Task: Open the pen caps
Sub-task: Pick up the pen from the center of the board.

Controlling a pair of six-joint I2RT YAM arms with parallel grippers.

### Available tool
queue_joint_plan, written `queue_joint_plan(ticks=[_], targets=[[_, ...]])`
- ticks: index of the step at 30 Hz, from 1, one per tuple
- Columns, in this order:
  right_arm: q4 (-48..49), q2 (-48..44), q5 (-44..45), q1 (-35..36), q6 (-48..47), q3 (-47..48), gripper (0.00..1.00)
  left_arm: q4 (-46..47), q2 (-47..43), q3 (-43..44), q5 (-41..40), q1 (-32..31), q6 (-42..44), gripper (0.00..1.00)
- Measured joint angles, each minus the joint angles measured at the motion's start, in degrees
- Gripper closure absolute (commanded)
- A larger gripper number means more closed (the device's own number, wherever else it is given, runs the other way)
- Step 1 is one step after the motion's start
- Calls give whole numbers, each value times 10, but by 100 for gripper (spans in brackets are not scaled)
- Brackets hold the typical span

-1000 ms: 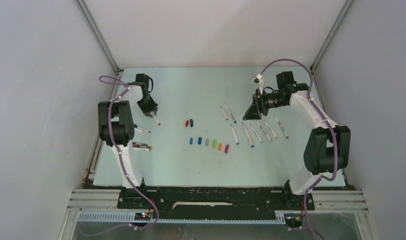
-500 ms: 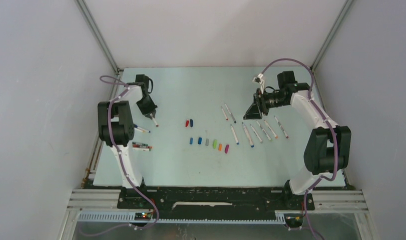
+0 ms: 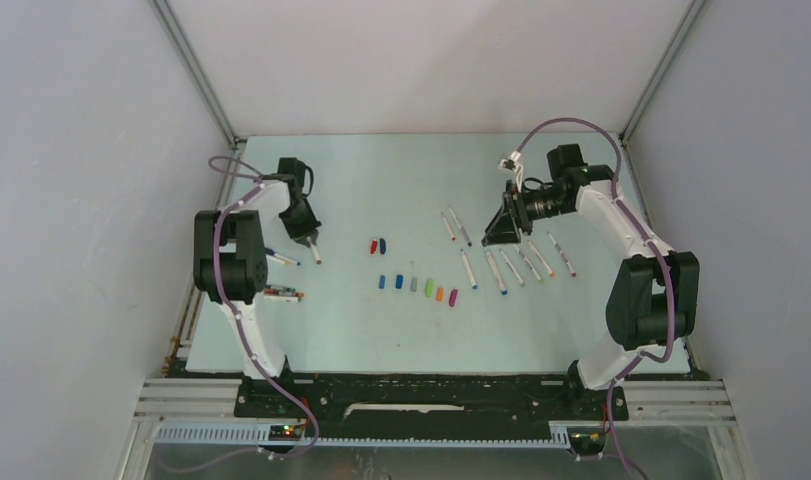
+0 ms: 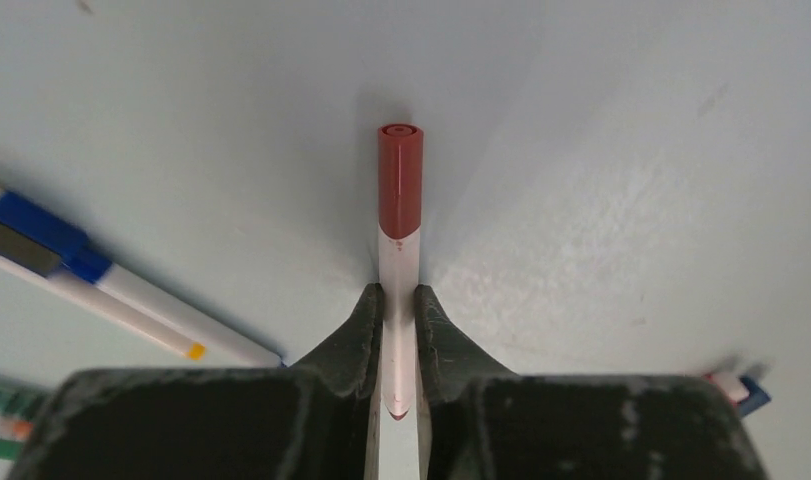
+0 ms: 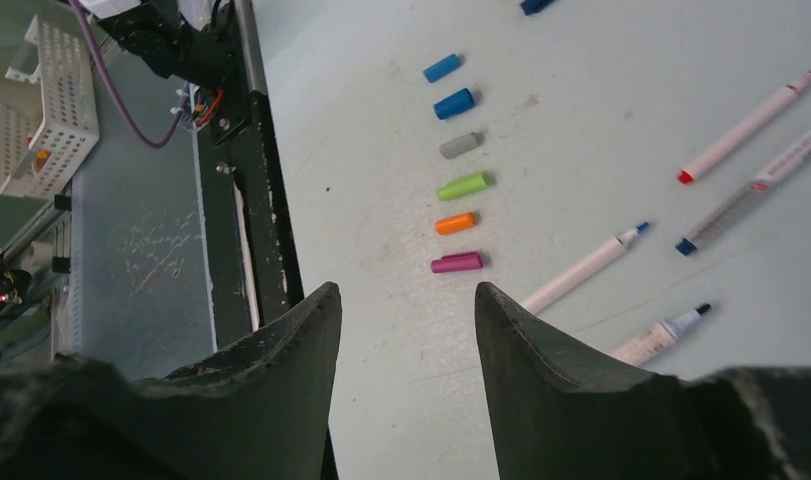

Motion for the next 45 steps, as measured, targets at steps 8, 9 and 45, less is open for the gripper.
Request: queue_joint_plan(ticks=[8, 9, 45], targets=[[-18, 0, -4, 38, -21, 1, 46, 17, -63, -92, 12, -65, -1, 93], [-19, 0, -4, 38, -22, 1, 46, 21, -70, -103, 14, -71, -1, 92], [-26, 0, -4, 30, -34, 1, 45, 64, -108, -157, -9, -144, -32, 100]])
